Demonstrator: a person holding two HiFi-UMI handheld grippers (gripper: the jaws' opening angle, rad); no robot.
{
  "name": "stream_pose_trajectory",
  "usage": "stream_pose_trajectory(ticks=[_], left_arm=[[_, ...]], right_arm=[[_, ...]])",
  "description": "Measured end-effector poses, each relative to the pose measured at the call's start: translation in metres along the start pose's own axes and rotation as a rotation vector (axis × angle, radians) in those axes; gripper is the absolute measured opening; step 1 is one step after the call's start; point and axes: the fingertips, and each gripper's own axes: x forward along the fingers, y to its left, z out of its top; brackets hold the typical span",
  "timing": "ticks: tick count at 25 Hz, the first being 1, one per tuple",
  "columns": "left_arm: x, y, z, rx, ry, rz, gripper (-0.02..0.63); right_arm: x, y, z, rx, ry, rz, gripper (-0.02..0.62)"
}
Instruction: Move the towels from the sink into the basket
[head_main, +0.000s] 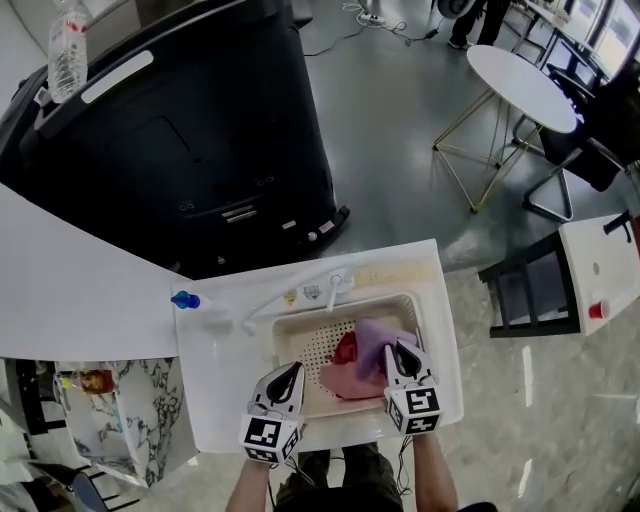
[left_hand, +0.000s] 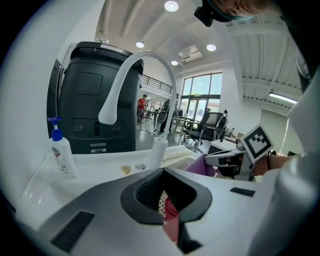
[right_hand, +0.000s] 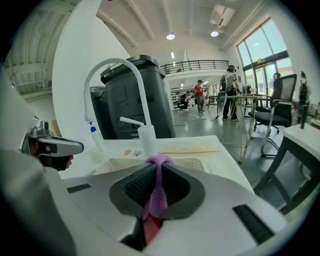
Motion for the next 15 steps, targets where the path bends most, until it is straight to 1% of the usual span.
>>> stream_pose_trajectory(ticks=[5,15], left_arm=[[0.005,0.003,0.001,0.004,0.007,-0.002,0.003],[0.006,0.006,-0.003,0.004,0.02,-0.005,0.003]], right_arm=[[0.007,-0.002,-0.01,0.012,0.038,-0.002,0.046],[0.012,-0.006,-0.02,0.04,0.077,-0.016,0.048]])
